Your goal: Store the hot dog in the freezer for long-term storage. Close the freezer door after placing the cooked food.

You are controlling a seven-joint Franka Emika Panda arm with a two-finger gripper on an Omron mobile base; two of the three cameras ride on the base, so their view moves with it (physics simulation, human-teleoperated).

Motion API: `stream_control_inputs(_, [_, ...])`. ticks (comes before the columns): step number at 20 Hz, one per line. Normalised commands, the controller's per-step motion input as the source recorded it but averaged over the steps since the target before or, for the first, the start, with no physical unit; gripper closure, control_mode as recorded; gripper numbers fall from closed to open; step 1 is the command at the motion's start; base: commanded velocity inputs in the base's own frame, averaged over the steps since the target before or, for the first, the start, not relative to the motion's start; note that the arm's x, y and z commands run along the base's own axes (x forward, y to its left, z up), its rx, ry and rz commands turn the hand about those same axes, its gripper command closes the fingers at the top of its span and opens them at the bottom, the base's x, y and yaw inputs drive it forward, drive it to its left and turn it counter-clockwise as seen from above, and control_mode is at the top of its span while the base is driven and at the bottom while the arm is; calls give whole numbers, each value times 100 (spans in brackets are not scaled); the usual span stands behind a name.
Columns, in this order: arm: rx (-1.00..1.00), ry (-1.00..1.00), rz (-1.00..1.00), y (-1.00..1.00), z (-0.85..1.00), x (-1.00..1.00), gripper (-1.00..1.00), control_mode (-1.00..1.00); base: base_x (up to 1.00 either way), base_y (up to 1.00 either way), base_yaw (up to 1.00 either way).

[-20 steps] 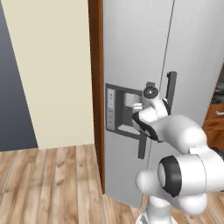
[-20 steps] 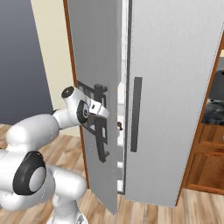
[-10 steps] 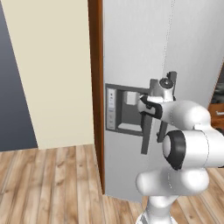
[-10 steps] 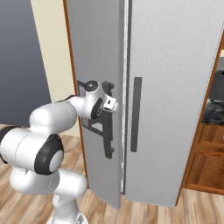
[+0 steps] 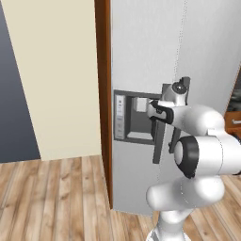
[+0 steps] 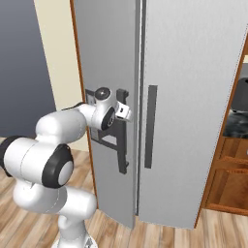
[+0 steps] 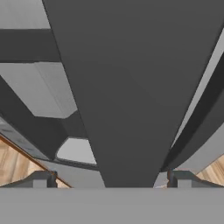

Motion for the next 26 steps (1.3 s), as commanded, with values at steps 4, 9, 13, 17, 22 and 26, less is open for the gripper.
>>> stream_control_inputs(4, [-1,-13,0,1,0,9,-100,-100,0,0,0])
stream_control_inputs(9, [-6,-12,0,-2,0,29,-100,-100,0,0,0])
stream_control_inputs(13, [-7,-2,0,-3,0,63,-100,-100,0,0,0])
stream_control_inputs(17, [-10,0,0,-5,0,61,-100,-100,0,0,0])
stream_control_inputs(22, [-7,0,0,-1,0,42,-100,-100,0,0,0])
stream_control_inputs(26, [-1,-1,0,-3,0,41,-100,-100,0,0,0])
